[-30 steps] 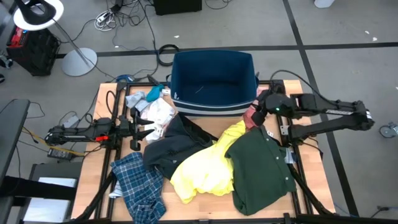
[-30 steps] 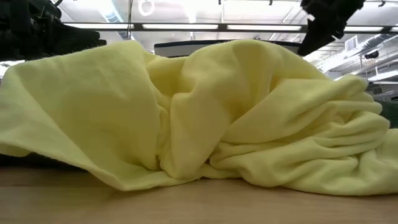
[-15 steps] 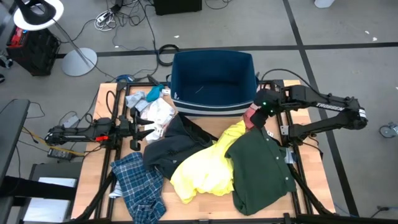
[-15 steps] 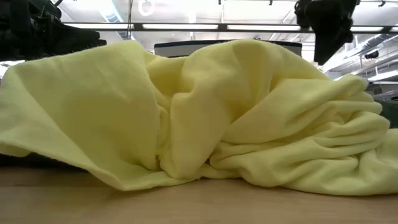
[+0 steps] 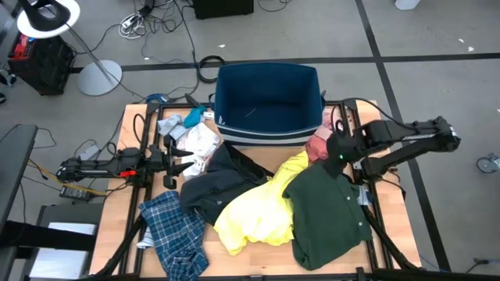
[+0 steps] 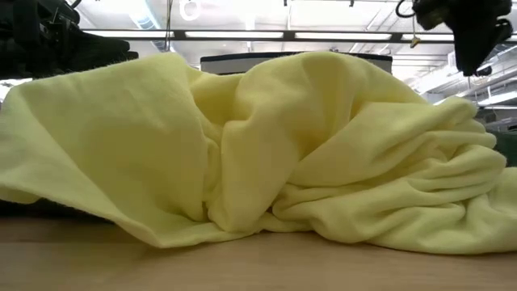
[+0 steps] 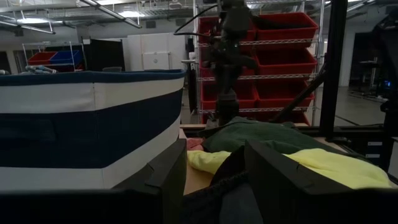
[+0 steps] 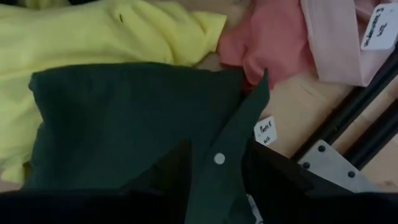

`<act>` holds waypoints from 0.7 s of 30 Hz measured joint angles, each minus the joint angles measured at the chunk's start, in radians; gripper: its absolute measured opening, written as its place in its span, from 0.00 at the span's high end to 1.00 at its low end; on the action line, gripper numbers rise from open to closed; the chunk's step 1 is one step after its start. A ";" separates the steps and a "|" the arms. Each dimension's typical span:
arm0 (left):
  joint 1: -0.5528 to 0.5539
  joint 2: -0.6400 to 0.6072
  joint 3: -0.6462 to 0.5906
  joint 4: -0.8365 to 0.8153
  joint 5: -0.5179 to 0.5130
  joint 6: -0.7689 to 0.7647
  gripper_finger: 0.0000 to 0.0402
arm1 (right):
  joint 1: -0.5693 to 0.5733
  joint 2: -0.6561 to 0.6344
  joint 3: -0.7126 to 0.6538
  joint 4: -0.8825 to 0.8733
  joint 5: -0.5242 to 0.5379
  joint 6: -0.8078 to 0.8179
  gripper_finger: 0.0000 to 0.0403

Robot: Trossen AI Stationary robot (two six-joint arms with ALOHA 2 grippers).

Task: Sort clothes
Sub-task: Put the green shirt into the blue bin

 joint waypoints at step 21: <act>0.000 0.000 0.000 0.000 0.000 0.000 0.58 | 0.203 0.005 -0.369 0.324 -0.123 0.305 0.40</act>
